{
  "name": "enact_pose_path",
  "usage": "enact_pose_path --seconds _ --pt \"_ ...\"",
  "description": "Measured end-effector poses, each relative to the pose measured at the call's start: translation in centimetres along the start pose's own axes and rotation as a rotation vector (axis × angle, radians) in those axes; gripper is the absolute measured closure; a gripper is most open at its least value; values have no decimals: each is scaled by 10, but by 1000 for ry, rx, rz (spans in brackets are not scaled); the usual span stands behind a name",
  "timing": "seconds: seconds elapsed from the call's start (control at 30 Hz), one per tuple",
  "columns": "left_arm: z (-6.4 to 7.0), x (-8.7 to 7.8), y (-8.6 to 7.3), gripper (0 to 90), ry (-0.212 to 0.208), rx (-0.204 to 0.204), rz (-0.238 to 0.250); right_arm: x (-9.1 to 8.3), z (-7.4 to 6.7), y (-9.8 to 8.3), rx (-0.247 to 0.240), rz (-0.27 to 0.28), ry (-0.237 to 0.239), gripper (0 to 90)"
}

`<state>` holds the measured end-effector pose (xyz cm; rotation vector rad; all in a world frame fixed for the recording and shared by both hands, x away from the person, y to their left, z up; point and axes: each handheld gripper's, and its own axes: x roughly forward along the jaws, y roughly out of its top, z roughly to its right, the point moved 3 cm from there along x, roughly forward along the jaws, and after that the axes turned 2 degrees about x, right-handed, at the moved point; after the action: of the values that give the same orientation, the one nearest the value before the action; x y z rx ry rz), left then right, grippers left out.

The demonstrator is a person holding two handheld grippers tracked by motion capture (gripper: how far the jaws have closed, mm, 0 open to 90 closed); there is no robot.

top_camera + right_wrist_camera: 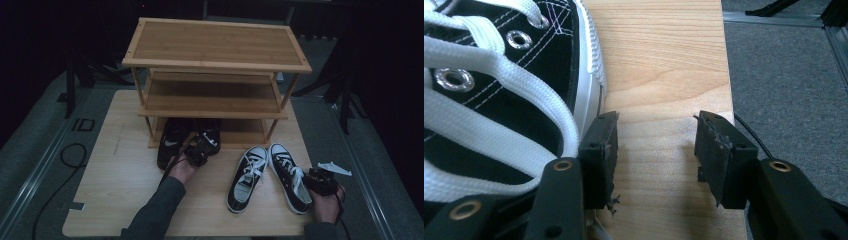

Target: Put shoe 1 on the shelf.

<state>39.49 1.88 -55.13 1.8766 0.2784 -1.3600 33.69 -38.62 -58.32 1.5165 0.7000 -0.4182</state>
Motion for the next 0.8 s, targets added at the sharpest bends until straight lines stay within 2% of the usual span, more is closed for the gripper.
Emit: enact_pose_path --seconds 0.27,0.8 --pt "1 1 4 900 5 2 2 0 0 0 0 0 1 513" --pt "1 -22 -26 885 -24 -3 29 0 0 0 -2 0 0 513"
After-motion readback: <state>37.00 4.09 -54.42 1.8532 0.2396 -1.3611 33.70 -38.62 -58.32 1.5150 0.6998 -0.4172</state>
